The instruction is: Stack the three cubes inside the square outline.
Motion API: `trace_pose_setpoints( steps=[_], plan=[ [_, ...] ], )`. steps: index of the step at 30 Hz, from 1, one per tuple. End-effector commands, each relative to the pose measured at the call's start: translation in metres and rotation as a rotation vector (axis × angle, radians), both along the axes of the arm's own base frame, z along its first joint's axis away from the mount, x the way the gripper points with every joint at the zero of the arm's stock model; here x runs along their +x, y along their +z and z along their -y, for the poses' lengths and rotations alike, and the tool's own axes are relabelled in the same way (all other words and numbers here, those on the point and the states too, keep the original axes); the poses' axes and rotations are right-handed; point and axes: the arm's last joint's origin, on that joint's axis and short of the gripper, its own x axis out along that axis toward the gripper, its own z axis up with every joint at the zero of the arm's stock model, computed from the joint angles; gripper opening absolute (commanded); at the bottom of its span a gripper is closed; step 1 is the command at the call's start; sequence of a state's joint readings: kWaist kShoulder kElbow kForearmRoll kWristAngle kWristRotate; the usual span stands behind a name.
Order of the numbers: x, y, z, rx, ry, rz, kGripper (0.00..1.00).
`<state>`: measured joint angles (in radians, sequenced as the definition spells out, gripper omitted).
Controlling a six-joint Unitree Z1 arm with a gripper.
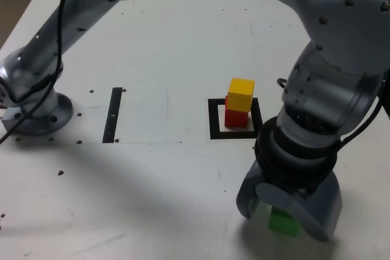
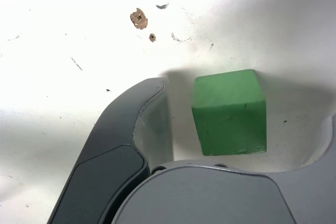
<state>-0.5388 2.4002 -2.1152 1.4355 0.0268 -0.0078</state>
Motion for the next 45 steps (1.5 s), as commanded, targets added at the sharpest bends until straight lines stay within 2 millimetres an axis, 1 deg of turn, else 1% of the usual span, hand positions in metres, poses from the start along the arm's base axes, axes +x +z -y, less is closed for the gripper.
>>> trace_pose_setpoints(
  steps=[1, 5, 9, 12, 16, 18, 19, 21, 31, 35, 39, 45],
  plan=[
    [0.002, -0.005, 0.000, 0.001, 0.002, -0.009, 0.93],
    [0.004, -0.007, 0.001, 0.000, 0.005, -0.012, 0.88],
    [0.005, -0.009, 0.000, 0.002, 0.010, -0.020, 0.77],
    [0.005, -0.010, 0.000, 0.006, 0.016, -0.027, 0.64],
    [0.005, -0.010, 0.000, 0.008, 0.023, -0.025, 0.38],
    [0.005, -0.010, 0.000, 0.008, 0.025, -0.022, 0.29],
    [0.005, -0.009, 0.000, 0.007, 0.025, -0.020, 0.26],
    [0.006, -0.009, 0.000, 0.006, 0.025, -0.019, 0.24],
    [0.005, -0.007, 0.000, 0.004, 0.023, -0.017, 0.24],
    [0.003, -0.003, -0.001, 0.007, 0.020, -0.013, 0.24],
    [-0.003, 0.011, -0.006, 0.018, 0.010, -0.007, 0.24],
    [-0.024, 0.047, -0.024, 0.040, -0.013, 0.015, 0.24]
  ],
)
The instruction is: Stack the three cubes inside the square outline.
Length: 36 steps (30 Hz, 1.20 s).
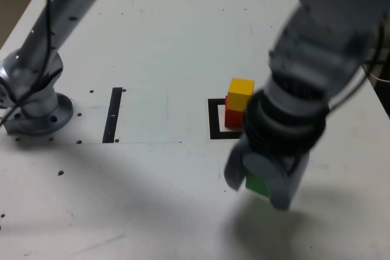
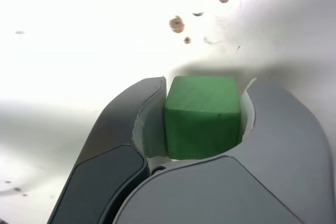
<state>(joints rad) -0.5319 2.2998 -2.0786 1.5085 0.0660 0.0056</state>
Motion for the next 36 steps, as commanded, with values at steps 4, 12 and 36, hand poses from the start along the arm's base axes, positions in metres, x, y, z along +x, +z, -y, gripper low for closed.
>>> trace_pose_setpoints(
  steps=[4, 12, 36],
  plan=[
    [-0.019, 0.031, -0.026, 0.017, -0.003, 0.021, 0.24],
    [-0.041, 0.067, -0.079, 0.037, 0.048, 0.042, 0.24],
    [-0.026, 0.066, -0.170, -0.027, 0.291, 0.016, 0.24]
  ],
)
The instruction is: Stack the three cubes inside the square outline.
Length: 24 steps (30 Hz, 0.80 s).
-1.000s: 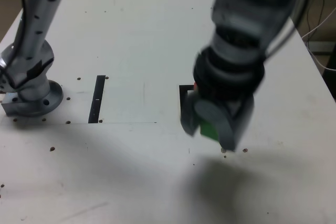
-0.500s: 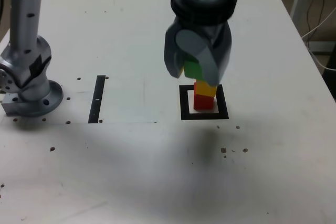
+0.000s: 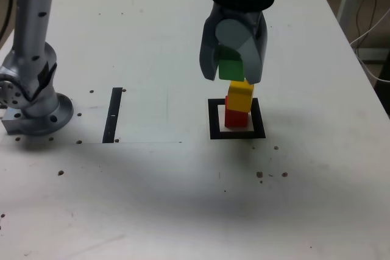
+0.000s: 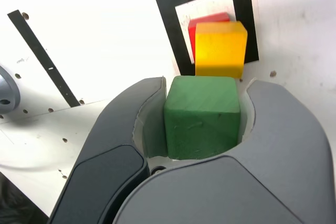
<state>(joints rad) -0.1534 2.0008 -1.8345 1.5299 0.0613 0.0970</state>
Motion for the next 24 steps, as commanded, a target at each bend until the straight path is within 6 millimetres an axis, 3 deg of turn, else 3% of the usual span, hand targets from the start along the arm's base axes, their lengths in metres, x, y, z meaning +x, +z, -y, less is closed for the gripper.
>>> trace_pose_setpoints(
  steps=[1, 21, 23, 24],
  plan=[
    [0.004, -0.004, -0.002, -0.002, 0.004, -0.007, 0.24],
    [0.023, -0.031, -0.014, -0.021, 0.017, -0.031, 0.25],
    [0.023, -0.032, -0.015, -0.023, 0.017, -0.032, 0.32],
    [0.023, -0.033, -0.015, -0.024, 0.016, -0.032, 0.40]
  ],
)
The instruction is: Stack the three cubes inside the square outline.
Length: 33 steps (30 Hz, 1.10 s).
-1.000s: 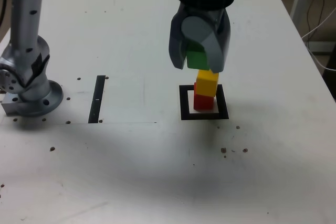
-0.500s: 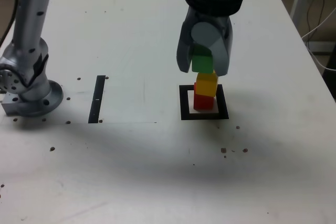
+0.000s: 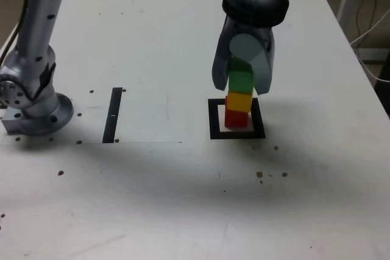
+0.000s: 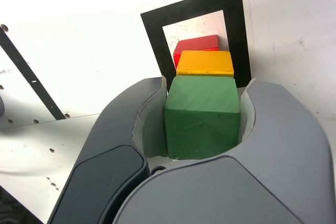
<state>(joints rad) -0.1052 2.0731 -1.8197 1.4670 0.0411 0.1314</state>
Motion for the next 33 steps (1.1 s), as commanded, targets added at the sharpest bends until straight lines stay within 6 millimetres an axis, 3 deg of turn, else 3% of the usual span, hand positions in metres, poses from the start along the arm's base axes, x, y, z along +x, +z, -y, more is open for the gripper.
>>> trace_pose_setpoints(
  steps=[1, 5, 7, 19, 33],
  plan=[
    [0.001, -0.003, -0.001, -0.004, -0.002, -0.003, 0.51],
    [0.001, -0.005, -0.001, -0.005, -0.008, -0.004, 0.92],
    [0.001, -0.005, -0.002, -0.005, -0.007, -0.006, 0.99],
    [-0.009, 0.005, -0.004, 0.011, -0.009, 0.021, 0.99],
    [-0.059, 0.046, -0.012, 0.063, 0.006, 0.098, 0.99]
  ],
)
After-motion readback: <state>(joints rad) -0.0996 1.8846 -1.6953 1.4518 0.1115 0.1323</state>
